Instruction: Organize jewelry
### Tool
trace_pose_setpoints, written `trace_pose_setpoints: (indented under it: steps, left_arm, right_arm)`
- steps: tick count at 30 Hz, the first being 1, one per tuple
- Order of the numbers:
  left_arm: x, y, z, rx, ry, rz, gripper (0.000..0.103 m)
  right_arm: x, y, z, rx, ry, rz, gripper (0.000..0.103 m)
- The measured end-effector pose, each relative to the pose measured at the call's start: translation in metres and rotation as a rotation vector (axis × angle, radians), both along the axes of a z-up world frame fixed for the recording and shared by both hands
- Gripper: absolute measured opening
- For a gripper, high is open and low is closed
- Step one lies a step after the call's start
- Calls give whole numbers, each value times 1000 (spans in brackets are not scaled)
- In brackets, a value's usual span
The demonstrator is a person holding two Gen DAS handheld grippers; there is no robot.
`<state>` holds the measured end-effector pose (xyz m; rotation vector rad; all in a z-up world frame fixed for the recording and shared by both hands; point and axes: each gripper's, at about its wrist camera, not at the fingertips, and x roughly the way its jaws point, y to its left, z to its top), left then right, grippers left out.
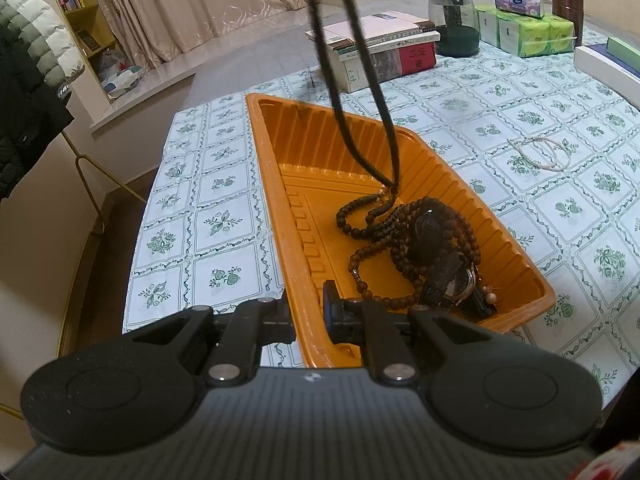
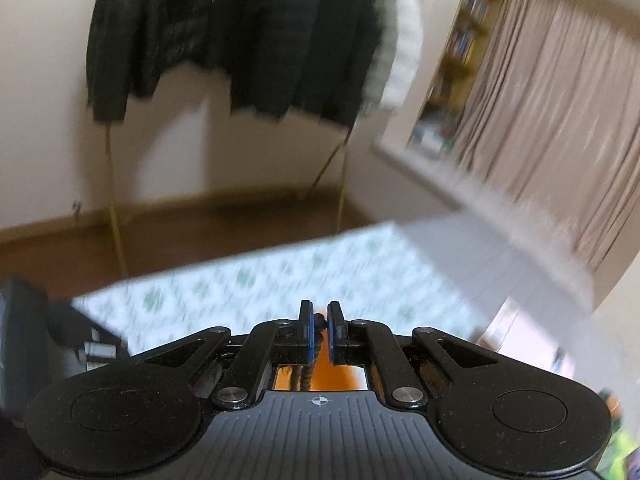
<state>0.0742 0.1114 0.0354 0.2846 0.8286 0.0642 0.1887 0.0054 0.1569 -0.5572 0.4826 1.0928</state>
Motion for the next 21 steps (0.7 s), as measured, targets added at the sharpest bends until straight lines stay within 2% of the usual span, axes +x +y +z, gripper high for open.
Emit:
trace_pose_setpoints:
  steps: [3,7,18,21]
  left_arm:
    - [0,0,0,0,1,1,11]
    - [0,0,1,-1,1,2,11]
    - [0,-1,1,1,1,2,11]
    - [0,-1,1,0,1,3,11]
  right_arm:
    - [11,6,-33,-61,73,-9,6]
    - [23,4,-55,-69,121,-43,6]
    - [23,-15,-51,-27,155,-65,6]
    - [24,-23,-51,2,189,-78,6]
